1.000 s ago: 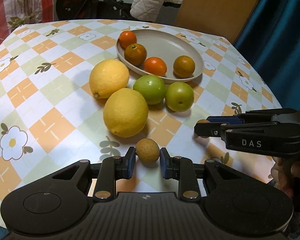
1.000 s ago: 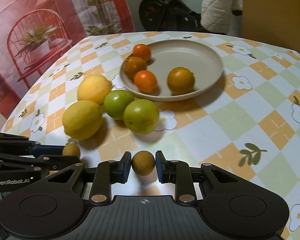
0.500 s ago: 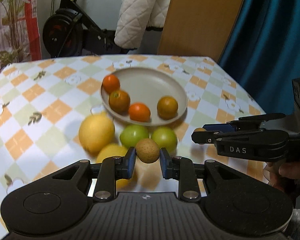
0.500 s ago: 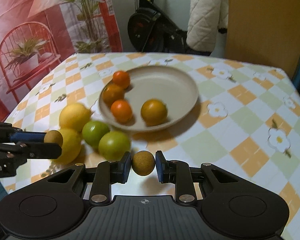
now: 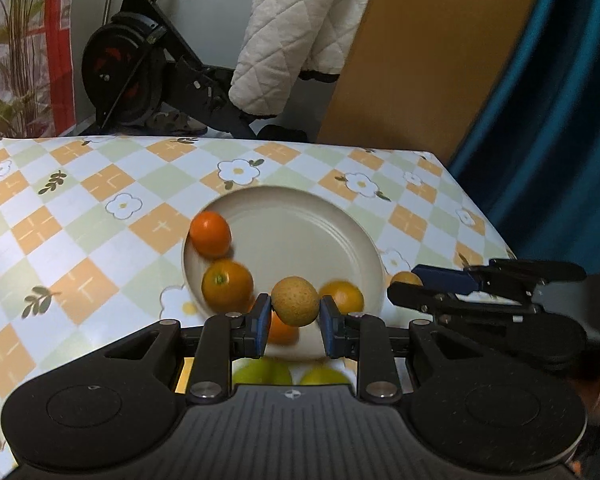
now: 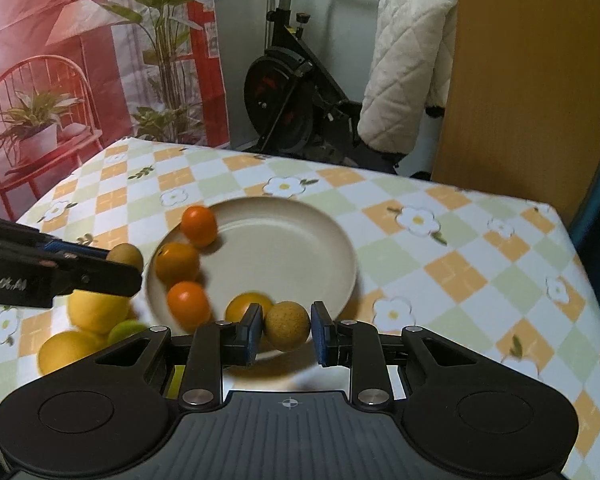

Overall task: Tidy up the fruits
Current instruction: 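Carry both small brown fruits over the plate and open both grippers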

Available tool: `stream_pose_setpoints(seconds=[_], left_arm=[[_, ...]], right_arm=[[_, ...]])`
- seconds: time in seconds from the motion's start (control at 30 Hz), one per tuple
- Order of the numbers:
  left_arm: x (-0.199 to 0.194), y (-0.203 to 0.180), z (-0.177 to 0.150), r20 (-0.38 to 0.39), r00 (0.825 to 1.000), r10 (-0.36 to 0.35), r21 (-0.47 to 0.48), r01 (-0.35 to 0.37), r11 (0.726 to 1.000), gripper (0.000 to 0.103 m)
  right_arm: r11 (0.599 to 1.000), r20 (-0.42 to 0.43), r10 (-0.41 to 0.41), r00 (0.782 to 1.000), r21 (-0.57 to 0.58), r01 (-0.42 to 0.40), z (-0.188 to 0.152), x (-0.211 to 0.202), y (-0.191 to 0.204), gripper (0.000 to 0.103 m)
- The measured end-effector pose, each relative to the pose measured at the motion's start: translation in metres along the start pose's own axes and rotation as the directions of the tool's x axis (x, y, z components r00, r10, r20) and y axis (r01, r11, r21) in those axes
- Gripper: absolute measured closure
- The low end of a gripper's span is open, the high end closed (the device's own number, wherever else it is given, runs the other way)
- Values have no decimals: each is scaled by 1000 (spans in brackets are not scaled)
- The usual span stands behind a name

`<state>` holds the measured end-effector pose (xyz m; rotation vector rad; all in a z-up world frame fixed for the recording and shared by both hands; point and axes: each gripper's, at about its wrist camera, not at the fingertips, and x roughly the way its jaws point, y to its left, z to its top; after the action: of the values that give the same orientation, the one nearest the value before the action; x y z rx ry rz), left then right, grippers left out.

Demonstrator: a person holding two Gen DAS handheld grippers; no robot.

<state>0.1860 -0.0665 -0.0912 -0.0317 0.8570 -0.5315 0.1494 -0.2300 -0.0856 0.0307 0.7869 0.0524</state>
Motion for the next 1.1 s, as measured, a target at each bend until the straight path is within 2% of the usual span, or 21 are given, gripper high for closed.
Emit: stream_pose_setpoints(seconds=[0.2,0.4,0.7,1.1], left_arm=[[26,1,24,3,1000,0,-7,0,1000,75],[50,2,33,-29,1000,5,3,-5,1000,75],[77,-1,34,-87,996,4,25,-2,1000,75],[91,-4,28,-127,992,13,40,-8,999,75]], right_arm=[[1000,-8,-11,1000,4,11,10,26,-12,79],[1000,-29,11,1000,19,-11,11,46,-20,79],[999,-57,28,998,31,-27,8,60,-23,79],[999,-67,34,997,38,-32,5,64,-23,79]])
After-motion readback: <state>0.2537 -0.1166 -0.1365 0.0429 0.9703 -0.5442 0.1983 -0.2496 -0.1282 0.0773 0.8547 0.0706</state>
